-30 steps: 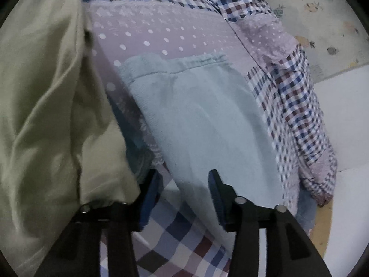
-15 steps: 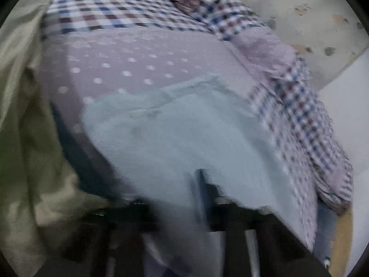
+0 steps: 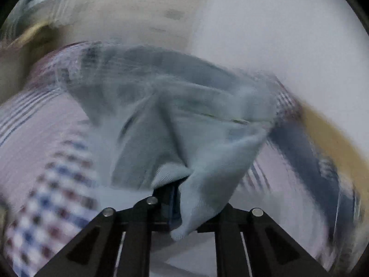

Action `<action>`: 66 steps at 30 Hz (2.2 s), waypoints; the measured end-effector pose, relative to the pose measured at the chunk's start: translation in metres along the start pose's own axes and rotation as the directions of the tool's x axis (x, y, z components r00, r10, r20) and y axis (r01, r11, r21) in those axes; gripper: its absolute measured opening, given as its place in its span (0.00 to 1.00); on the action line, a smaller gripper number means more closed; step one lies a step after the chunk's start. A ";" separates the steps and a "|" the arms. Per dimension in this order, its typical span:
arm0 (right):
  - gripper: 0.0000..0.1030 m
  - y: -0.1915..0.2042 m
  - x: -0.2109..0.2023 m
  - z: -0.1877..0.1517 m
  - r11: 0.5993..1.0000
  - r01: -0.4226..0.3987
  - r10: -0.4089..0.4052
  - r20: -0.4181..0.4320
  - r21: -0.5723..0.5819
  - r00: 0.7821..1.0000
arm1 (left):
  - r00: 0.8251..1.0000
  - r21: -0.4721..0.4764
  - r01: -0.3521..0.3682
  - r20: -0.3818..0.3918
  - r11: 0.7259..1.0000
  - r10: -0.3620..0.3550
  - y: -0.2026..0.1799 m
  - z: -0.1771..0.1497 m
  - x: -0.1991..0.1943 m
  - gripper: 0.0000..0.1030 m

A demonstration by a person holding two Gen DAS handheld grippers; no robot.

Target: Fold clothes

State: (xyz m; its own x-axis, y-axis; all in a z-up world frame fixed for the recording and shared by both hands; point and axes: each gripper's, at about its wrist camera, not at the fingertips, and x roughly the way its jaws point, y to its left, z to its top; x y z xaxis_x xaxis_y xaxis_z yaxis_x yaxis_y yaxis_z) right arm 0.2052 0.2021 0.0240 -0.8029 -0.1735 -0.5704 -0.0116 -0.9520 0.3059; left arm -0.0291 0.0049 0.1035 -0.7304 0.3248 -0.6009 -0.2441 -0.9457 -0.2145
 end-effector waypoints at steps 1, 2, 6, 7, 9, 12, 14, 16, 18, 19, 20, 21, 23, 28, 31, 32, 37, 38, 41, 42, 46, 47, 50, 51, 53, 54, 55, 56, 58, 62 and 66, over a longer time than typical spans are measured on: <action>0.39 -0.007 -0.003 0.002 1.000 0.005 -0.005 0.005 0.028 1.000 | 0.997 0.082 0.020 -0.080 0.996 -0.013 -0.028 -0.018 0.019 0.15; 0.39 -0.013 -0.005 0.003 0.998 0.010 -0.010 0.011 0.056 1.000 | 0.987 0.128 0.038 -0.163 0.991 -0.017 -0.045 -0.035 0.037 0.15; 0.41 -0.039 -0.016 0.010 0.988 0.019 -0.023 0.027 0.153 0.999 | 0.944 0.241 0.071 -0.330 0.968 0.013 -0.081 -0.076 0.068 0.16; 0.42 -0.042 -0.018 0.012 0.987 0.019 -0.025 0.035 0.162 0.999 | 0.945 0.273 0.059 -0.327 0.960 0.035 -0.087 -0.080 0.066 0.23; 0.42 -0.047 -0.021 0.017 0.985 0.017 -0.026 0.049 0.174 0.998 | 0.945 0.260 0.094 -0.328 0.961 -0.004 -0.086 -0.073 0.055 0.42; 0.43 -0.050 -0.021 0.026 0.981 -0.011 0.000 0.058 0.194 0.998 | 0.959 0.190 0.116 -0.276 0.975 -0.060 -0.068 -0.055 0.024 0.67; 0.44 -0.052 -0.017 0.033 0.975 -0.052 0.041 0.053 0.216 0.998 | 0.977 0.165 0.096 -0.205 0.982 -0.061 -0.052 -0.045 -0.004 0.69; 0.45 -0.052 -0.010 0.041 0.966 -0.100 0.093 0.041 0.240 0.995 | 0.990 0.129 0.049 -0.137 0.990 -0.031 -0.029 -0.033 -0.030 0.77; 0.59 -0.052 0.000 0.052 0.951 -0.154 0.152 0.028 0.268 0.988 | 0.997 0.066 -0.005 -0.075 0.998 0.010 0.000 -0.026 -0.050 0.80; 0.62 -0.052 0.006 0.058 0.943 -0.180 0.180 0.024 0.280 0.983 | 0.998 0.019 -0.023 -0.055 1.000 0.024 0.016 -0.025 -0.061 0.80; 0.67 -0.052 0.011 0.065 0.937 -0.193 0.197 0.017 0.291 0.980 | 0.998 -0.023 -0.035 -0.050 0.999 0.034 0.031 -0.029 -0.067 0.80; 0.73 -0.052 0.017 0.072 0.931 -0.206 0.214 0.009 0.301 0.977 | 0.998 -0.063 -0.046 -0.048 0.997 0.043 0.045 -0.033 -0.072 0.80; 0.75 -0.054 0.031 0.087 0.920 -0.215 0.234 -0.018 0.327 0.972 | 0.997 -0.130 -0.066 -0.052 0.989 0.059 0.068 -0.041 -0.078 0.80; 0.75 -0.047 0.084 0.125 0.933 -0.221 0.270 -0.148 0.284 0.951 | 0.995 -0.176 -0.082 -0.071 0.981 0.071 0.082 -0.062 -0.062 0.80; 0.75 -0.034 0.120 0.135 0.954 -0.218 0.267 -0.251 0.207 0.930 | 0.985 -0.164 -0.117 -0.145 0.980 0.093 0.080 -0.069 -0.038 0.80; 0.75 -0.030 0.131 0.136 0.959 -0.215 0.262 -0.284 0.185 0.923 | 0.985 -0.158 -0.111 -0.148 0.981 0.087 0.077 -0.069 -0.032 0.80; 0.59 -0.017 0.166 0.122 0.970 -0.197 0.237 -0.391 0.141 0.889 | 0.980 -0.049 -0.154 -0.133 0.987 0.147 0.072 -0.067 -0.021 0.79; 0.49 -0.012 0.171 0.120 0.975 -0.191 0.220 -0.410 0.111 0.885 | 0.978 -0.031 -0.161 -0.137 0.987 0.155 0.072 -0.068 -0.021 0.79; 0.25 -0.001 0.180 0.112 0.989 -0.148 0.135 -0.436 0.004 0.890 | 0.972 0.007 -0.163 -0.169 0.987 0.162 0.073 -0.077 -0.013 0.68; 0.24 -0.001 0.179 0.113 0.989 -0.151 0.140 -0.428 0.007 0.893 | 0.972 0.004 -0.158 -0.175 0.987 0.156 0.074 -0.079 -0.012 0.66; 0.23 0.009 0.149 0.129 0.974 -0.228 0.213 -0.360 0.000 0.908 | 0.971 -0.029 -0.169 -0.178 0.985 0.161 0.080 -0.078 -0.017 0.66; 0.23 0.014 0.128 0.140 0.966 -0.259 0.243 -0.317 -0.008 0.917 | 0.970 -0.043 -0.182 -0.172 0.982 0.172 0.083 -0.077 -0.021 0.66; 0.23 0.021 0.097 0.151 0.953 -0.297 0.272 -0.272 -0.055 0.923 | 0.975 -0.093 -0.181 -0.148 0.979 0.166 0.091 -0.072 -0.032 0.66; 0.23 0.017 0.102 0.146 0.960 -0.275 0.246 -0.295 -0.058 0.923 | 0.974 -0.103 -0.182 -0.154 0.978 0.165 0.094 -0.072 -0.035 0.66; 0.23 0.006 0.120 0.130 0.975 -0.214 0.177 -0.367 -0.063 0.913 | 0.969 -0.095 -0.194 -0.173 0.976 0.176 0.098 -0.075 -0.037 0.66; 0.23 0.000 0.131 0.120 0.979 -0.194 0.154 -0.412 -0.057 0.898 | 0.965 -0.086 -0.206 -0.183 0.975 0.188 0.100 -0.077 -0.037 0.66; 0.23 -0.005 0.142 0.111 0.984 -0.173 0.131 -0.456 -0.051 0.880 | 0.961 -0.077 -0.218 -0.192 0.973 0.200 0.101 -0.079 -0.037 0.66; 0.24 -0.008 0.144 0.106 0.984 -0.174 0.134 -0.469 -0.043 0.873 | 0.960 -0.087 -0.221 -0.196 0.971 0.201 0.105 -0.080 -0.039 0.66; 0.26 -0.010 0.140 0.110 0.983 -0.180 0.147 -0.457 -0.029 0.877 | 0.959 -0.116 -0.224 -0.200 0.968 0.198 0.113 -0.081 -0.043 0.66; 0.48 -0.035 0.138 0.128 0.979 -0.181 0.205 -0.400 0.099 0.893 | 0.963 -0.194 -0.207 -0.212 0.959 0.165 0.127 -0.083 -0.045 0.66; 0.56 -0.060 0.147 0.124 0.955 -0.192 0.273 -0.426 0.224 0.862 | 0.969 -0.254 -0.170 -0.221 0.952 0.114 0.139 -0.084 -0.045 0.66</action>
State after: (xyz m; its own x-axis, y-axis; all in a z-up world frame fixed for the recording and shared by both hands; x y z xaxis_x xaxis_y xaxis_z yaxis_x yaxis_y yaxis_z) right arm 0.0141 0.2648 0.0161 -0.4416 -0.5172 -0.7332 0.0094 -0.8198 0.5726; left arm 0.0239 -0.1405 0.0357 -0.5942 0.2089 -0.7767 0.0538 -0.9532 -0.2975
